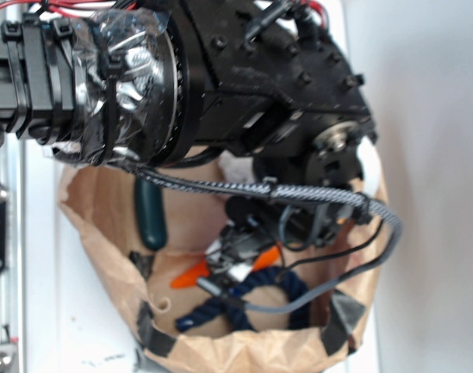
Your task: Grab the blue rope.
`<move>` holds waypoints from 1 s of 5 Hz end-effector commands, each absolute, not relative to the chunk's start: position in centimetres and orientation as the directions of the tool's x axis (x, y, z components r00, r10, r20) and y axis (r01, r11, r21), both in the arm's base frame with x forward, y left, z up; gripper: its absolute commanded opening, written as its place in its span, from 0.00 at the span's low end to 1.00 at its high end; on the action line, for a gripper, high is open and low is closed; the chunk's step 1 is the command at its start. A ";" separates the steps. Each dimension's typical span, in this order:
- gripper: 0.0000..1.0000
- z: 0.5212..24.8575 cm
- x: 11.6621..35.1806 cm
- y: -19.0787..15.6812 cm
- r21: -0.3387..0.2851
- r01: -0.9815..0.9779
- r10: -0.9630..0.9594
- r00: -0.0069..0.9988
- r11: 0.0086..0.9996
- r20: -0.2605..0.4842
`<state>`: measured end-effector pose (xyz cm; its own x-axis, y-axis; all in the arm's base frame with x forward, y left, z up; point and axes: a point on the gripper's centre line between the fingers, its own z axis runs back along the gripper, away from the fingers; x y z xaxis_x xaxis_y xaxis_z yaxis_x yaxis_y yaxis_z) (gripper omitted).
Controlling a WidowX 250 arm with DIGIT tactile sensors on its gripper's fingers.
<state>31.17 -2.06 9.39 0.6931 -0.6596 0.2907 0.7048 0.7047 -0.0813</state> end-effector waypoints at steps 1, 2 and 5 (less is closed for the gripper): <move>1.00 10.2 31.7 -5.4 -0.035 0.760 -0.696 0.612 0.649 0.374; 1.00 9.4 32.8 -6.2 -0.030 0.739 -0.684 0.638 0.673 0.353; 1.00 7.5 33.9 -8.3 -0.055 0.729 -0.666 0.650 0.682 0.365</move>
<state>33.16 -6.61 5.92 0.6865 -0.6556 0.3146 0.7075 0.7021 -0.0808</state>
